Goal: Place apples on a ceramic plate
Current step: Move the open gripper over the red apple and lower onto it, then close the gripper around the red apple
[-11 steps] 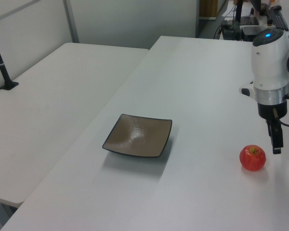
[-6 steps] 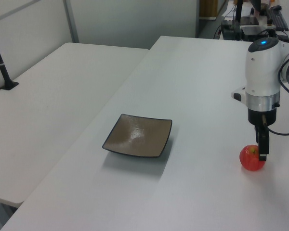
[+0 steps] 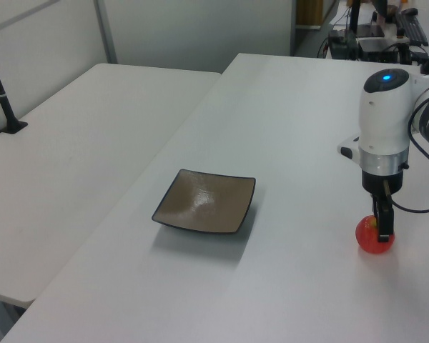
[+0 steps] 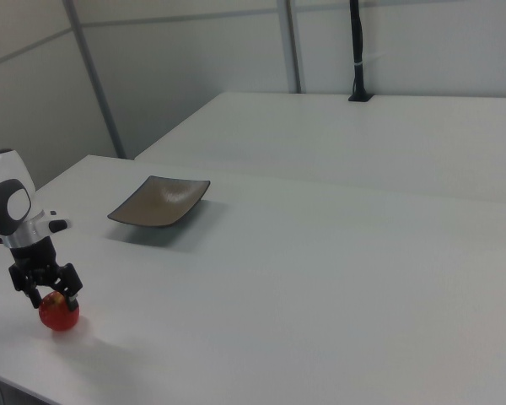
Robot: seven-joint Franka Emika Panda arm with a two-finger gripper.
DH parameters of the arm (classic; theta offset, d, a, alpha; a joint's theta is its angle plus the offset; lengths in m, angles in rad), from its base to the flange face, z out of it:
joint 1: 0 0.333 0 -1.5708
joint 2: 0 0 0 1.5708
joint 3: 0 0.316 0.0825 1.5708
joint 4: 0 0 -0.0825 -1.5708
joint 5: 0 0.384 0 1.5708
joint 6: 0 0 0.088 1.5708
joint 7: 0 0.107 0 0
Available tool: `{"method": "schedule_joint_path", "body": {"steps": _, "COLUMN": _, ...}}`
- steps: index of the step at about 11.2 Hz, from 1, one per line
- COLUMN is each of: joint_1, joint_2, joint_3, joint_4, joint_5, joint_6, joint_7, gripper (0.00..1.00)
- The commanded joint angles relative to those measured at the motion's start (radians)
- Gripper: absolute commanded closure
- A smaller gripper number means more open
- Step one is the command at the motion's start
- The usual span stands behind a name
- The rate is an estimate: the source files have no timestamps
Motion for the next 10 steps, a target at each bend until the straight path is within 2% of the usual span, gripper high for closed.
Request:
{"method": "schedule_joint_path", "body": {"steps": 1, "joint_1": -0.006, "joint_2": 0.041, "joint_3": 0.009, "joint_4": -0.003, "joint_5": -0.036, "joint_6": 0.030, "joint_7": 0.021, "gripper": 0.00}}
{"method": "schedule_joint_path", "body": {"steps": 2, "joint_1": -0.006, "joint_2": 0.049, "joint_3": 0.009, "joint_4": -0.002, "joint_5": -0.036, "joint_6": 0.030, "joint_7": 0.023, "gripper": 0.05}}
{"method": "schedule_joint_path", "body": {"steps": 3, "joint_1": -0.003, "joint_2": 0.050, "joint_3": 0.011, "joint_4": -0.003, "joint_5": -0.036, "joint_6": 0.024, "joint_7": 0.023, "gripper": 0.29}}
{"method": "schedule_joint_path", "body": {"steps": 4, "joint_1": -0.006, "joint_2": 0.049, "joint_3": 0.011, "joint_4": -0.002, "joint_5": -0.036, "joint_6": 0.022, "joint_7": 0.021, "gripper": 0.60}}
{"method": "schedule_joint_path", "body": {"steps": 5, "joint_1": -0.007, "joint_2": 0.046, "joint_3": 0.009, "joint_4": 0.001, "joint_5": -0.036, "joint_6": 0.016, "joint_7": 0.021, "gripper": 0.73}}
{"method": "schedule_joint_path", "body": {"steps": 10, "joint_1": -0.032, "joint_2": 0.011, "joint_3": 0.008, "joint_4": 0.118, "joint_5": -0.036, "joint_6": -0.157, "joint_7": 0.011, "gripper": 0.75}}
